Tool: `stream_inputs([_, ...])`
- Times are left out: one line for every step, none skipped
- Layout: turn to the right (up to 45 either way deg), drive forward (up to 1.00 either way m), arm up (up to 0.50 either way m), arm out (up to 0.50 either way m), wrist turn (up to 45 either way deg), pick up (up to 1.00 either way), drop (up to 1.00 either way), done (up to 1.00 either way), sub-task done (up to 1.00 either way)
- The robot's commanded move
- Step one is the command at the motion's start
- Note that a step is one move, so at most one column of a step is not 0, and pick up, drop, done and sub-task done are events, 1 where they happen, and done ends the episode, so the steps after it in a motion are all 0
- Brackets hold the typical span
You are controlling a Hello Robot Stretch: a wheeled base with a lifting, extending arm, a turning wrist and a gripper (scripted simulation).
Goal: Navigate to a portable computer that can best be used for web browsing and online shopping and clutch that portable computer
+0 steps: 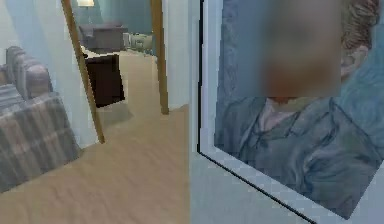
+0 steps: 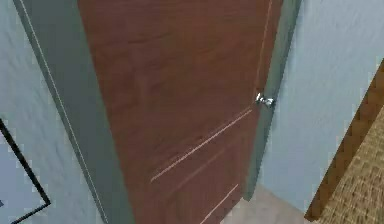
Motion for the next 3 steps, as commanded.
stream_inputs([-42.0, 0.0, 0.0, 0.0, 0.0, 0.0, 0.0, 0.0, 0.0])
stream_inputs([0.0, 0.7, 0.0, 0.0, 0.0, 0.0, 0.0, 0.0, 0.0])
stream_inputs([-45.0, 0.0, 0.0, 0.0, 0.0, 0.0, 0.0, 0.0, 0.0])
